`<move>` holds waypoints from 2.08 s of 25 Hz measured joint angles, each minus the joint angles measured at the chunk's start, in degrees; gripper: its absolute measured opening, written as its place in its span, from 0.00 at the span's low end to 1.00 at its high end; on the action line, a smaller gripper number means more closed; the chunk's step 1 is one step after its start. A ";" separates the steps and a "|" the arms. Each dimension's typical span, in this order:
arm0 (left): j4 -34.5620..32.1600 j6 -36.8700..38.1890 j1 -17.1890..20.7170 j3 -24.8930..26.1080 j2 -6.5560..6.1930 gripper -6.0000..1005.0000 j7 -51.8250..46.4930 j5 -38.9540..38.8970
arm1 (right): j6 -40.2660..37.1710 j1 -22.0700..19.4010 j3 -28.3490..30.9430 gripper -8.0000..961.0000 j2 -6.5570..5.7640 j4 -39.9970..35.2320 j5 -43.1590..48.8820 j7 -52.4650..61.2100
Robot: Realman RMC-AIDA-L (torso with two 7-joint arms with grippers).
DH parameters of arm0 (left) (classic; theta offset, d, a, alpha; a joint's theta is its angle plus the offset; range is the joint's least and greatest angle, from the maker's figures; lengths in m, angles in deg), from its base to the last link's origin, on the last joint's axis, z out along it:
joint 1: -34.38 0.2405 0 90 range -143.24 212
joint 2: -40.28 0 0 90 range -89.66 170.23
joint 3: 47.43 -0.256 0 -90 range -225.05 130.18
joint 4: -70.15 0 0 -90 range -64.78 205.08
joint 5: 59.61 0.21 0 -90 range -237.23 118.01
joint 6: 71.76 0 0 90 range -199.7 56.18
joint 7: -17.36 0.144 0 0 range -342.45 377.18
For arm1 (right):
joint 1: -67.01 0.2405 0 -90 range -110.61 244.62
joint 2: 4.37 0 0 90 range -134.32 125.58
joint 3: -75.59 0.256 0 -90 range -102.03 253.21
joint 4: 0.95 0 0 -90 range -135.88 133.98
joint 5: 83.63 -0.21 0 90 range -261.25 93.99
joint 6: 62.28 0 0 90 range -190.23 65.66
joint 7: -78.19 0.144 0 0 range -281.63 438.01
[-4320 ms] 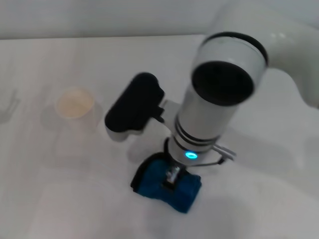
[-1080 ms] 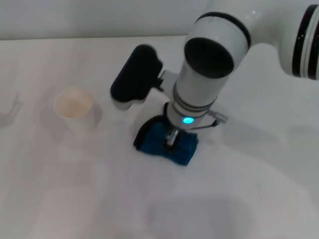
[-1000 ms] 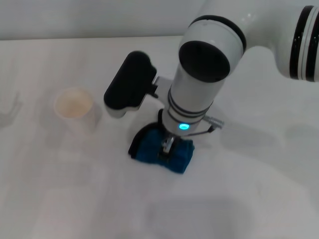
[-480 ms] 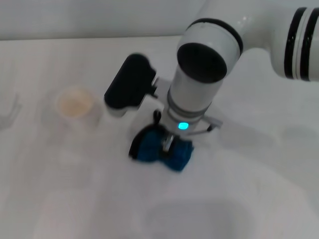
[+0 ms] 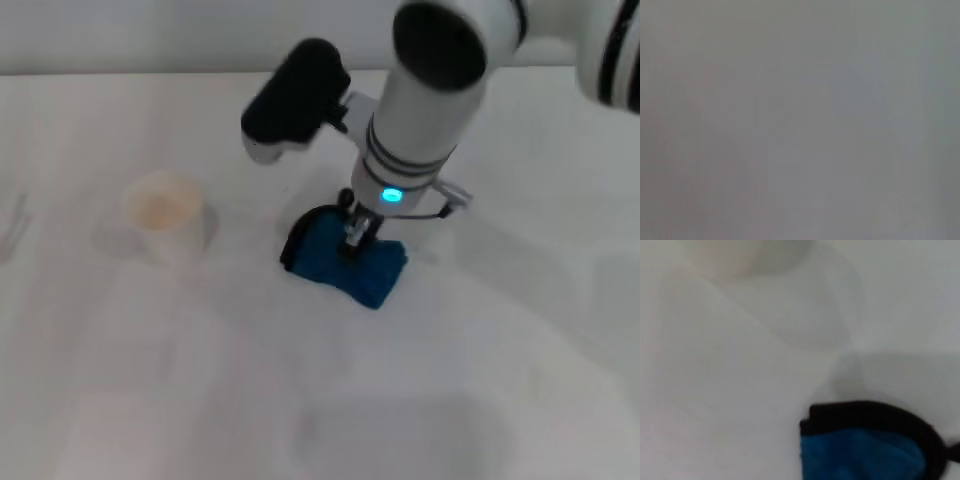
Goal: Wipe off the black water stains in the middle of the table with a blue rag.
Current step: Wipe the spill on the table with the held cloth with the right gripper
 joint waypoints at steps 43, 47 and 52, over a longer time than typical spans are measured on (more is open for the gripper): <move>0.80 -0.40 -3.33 -0.21 -0.31 0.88 0.00 0.14 | 25.38 -28.81 30.34 0.11 -0.68 -31.32 22.99 -5.79; 0.87 -0.40 -3.37 -0.22 -0.31 0.88 0.00 0.10 | 25.97 -29.86 32.00 0.11 -0.81 -31.34 23.58 -6.31; 1.45 -0.40 -3.33 -0.21 -0.31 0.88 0.00 0.06 | 26.05 -30.14 34.21 0.11 -0.91 -30.85 24.59 -7.34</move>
